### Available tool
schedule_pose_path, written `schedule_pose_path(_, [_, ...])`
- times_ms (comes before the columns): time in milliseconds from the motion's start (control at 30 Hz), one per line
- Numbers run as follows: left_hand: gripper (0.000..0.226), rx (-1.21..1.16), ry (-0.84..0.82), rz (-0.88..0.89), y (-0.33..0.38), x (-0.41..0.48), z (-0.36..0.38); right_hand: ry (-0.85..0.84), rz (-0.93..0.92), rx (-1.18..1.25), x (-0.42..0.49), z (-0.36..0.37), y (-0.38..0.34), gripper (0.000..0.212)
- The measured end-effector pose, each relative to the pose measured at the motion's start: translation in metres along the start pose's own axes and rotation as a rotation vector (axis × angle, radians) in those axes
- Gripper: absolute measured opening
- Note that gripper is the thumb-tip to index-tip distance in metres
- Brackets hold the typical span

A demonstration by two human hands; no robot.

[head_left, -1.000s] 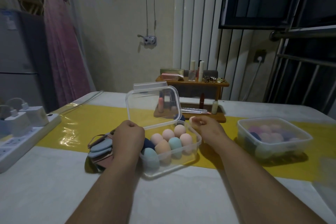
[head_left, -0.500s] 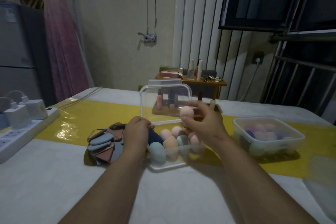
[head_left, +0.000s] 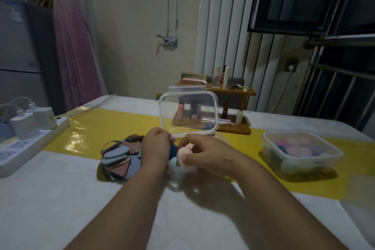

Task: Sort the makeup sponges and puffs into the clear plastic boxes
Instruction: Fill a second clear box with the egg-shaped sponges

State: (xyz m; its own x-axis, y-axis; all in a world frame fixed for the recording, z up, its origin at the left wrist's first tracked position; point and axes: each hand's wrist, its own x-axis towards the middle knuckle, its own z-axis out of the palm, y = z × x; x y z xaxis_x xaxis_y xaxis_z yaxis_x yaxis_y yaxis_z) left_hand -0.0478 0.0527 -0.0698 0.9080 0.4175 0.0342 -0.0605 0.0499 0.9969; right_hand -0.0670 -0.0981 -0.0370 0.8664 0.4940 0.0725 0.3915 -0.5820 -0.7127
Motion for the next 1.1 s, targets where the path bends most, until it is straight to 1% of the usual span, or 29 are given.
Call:
schedule_pose_path(133, [0.02,0.027,0.007,0.015,-0.002,-0.001,0.0,-0.074,0.012,-0.111,0.001,0.002,-0.009,0.011])
schedule_pose_path(233, [0.018,0.029,0.012,0.031,-0.003,0.0,0.001,-0.091,0.047,-0.121,0.001,0.002,-0.013,0.009])
schedule_pose_path(333, [0.016,0.033,0.02,0.042,-0.004,0.002,0.001,-0.06,0.095,-0.104,0.003,0.004,-0.014,0.01])
schedule_pose_path(400, [0.015,0.036,0.022,0.05,-0.003,0.001,0.002,-0.003,0.116,-0.084,0.007,0.007,-0.014,0.012])
schedule_pose_path(500, [0.01,0.024,0.023,0.052,-0.004,0.001,0.002,0.085,0.166,-0.107,0.012,0.012,-0.013,0.022])
schedule_pose_path(600, [0.012,0.011,0.021,0.046,-0.007,0.005,0.003,0.046,0.209,-0.079,0.012,0.012,-0.015,0.014])
schedule_pose_path(667, [0.013,-0.004,0.017,0.039,-0.01,0.008,0.003,0.02,0.224,-0.059,0.011,0.01,-0.019,0.015])
schedule_pose_path(733, [0.014,-0.02,0.016,0.028,-0.011,0.01,0.003,0.002,0.237,-0.096,0.011,0.009,-0.021,0.016])
schedule_pose_path(800, [0.015,-0.031,0.015,0.021,-0.013,0.012,0.003,-0.012,0.238,-0.127,0.011,0.009,-0.02,0.011])
schedule_pose_path(900, [0.015,-0.035,0.016,0.022,-0.013,0.012,0.003,0.012,0.248,-0.161,0.013,0.01,-0.018,0.009])
schedule_pose_path(1000, [0.016,-0.04,0.018,0.023,-0.012,0.01,0.004,0.037,0.277,-0.258,0.02,0.013,-0.017,0.004])
schedule_pose_path(1033, [0.016,-0.044,0.019,0.021,-0.012,0.01,0.004,0.039,0.284,-0.3,0.022,0.014,-0.018,0.006])
schedule_pose_path(1100, [0.016,-0.052,0.021,0.017,-0.012,0.01,0.004,0.024,0.297,-0.379,0.025,0.017,-0.02,0.015])
